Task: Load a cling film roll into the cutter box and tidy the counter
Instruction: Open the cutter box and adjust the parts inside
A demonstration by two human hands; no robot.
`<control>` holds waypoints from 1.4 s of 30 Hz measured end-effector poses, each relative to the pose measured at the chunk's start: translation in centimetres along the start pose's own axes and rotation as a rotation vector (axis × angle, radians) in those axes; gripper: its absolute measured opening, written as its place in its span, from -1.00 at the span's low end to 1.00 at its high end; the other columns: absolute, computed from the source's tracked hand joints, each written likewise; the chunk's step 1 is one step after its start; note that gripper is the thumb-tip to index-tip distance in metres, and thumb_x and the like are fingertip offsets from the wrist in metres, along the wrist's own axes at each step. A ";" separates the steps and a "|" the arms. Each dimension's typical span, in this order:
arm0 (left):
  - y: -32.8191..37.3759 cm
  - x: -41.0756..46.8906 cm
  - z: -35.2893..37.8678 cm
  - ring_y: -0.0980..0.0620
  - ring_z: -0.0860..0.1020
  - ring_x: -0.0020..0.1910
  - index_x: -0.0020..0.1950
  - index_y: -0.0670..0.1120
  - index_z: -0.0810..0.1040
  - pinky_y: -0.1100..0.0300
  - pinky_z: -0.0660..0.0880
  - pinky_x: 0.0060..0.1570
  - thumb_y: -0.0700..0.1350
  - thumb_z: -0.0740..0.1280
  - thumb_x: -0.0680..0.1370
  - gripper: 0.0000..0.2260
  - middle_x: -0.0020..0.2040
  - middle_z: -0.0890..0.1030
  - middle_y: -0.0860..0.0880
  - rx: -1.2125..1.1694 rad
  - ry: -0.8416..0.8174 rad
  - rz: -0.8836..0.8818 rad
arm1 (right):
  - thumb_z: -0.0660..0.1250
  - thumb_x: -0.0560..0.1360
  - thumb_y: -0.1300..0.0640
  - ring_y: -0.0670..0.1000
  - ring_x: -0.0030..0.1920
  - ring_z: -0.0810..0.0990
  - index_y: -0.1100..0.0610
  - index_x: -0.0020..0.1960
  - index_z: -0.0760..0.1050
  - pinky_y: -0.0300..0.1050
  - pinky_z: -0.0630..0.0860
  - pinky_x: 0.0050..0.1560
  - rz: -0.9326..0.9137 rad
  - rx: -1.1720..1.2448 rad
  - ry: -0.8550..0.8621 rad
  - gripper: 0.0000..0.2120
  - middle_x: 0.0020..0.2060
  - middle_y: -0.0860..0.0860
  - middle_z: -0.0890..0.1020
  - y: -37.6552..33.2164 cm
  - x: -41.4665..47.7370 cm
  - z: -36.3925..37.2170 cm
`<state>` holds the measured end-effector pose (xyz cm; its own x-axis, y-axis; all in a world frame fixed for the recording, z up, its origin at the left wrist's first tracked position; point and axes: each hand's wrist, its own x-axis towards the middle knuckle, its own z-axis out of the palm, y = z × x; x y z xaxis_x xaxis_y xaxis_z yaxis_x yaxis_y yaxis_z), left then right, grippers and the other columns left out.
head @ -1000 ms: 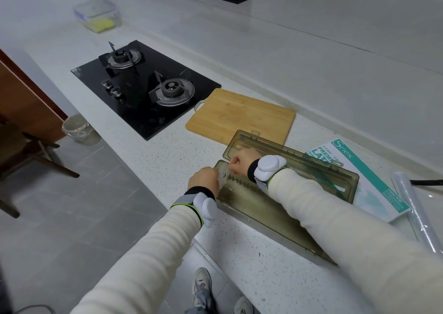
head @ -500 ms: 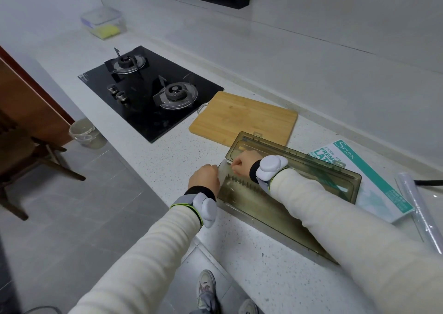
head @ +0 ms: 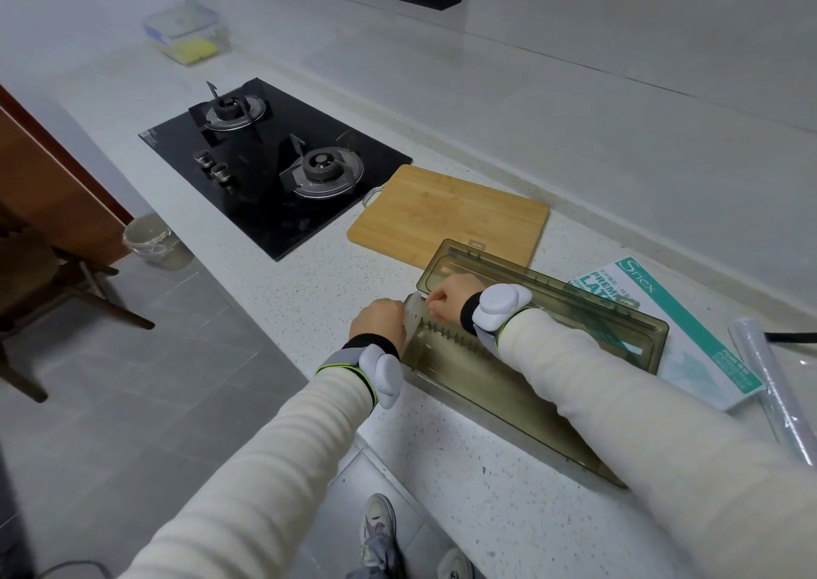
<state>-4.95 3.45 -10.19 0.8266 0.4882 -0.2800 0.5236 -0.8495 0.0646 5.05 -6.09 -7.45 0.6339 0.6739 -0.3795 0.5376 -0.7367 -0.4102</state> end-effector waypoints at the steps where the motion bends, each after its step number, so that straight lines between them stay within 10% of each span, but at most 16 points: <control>1: 0.0 0.1 0.0 -0.19 0.58 -0.05 0.02 -0.20 0.54 0.11 0.43 -0.23 -0.26 0.17 0.53 -0.82 -0.01 0.60 -0.17 -0.007 0.001 -0.002 | 0.19 0.53 0.20 0.21 0.19 0.55 0.33 0.15 0.57 0.08 0.51 0.21 0.001 0.001 -0.001 -0.69 0.12 0.23 0.63 0.0 0.0 0.0; 33: 0.4 -0.2 0.6 -0.11 0.43 -0.28 -0.16 -0.15 0.47 0.17 0.39 -0.28 -0.22 0.23 0.51 -0.93 -0.12 0.59 -0.12 0.031 -0.037 -0.075 | 0.18 0.51 0.21 0.17 0.14 0.59 0.25 0.09 0.62 0.03 0.54 0.16 -0.015 0.013 -0.001 -0.71 0.05 0.16 0.67 0.2 0.3 0.6; 42: -1.5 -0.6 -2.0 -0.15 0.54 -0.17 -0.15 -0.16 0.52 0.13 0.47 -0.21 0.07 0.07 0.63 -0.61 -0.21 0.57 -0.12 -0.252 0.007 -0.048 | 0.21 0.49 0.22 0.19 0.15 0.58 0.25 0.09 0.62 0.03 0.54 0.15 -0.036 -0.007 0.002 -0.72 0.07 0.19 0.66 0.2 0.2 0.6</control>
<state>-5.85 4.86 -8.18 0.8004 0.5289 -0.2822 0.5965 -0.7491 0.2880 4.98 -6.03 -8.10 0.6150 0.6999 -0.3631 0.5641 -0.7123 -0.4176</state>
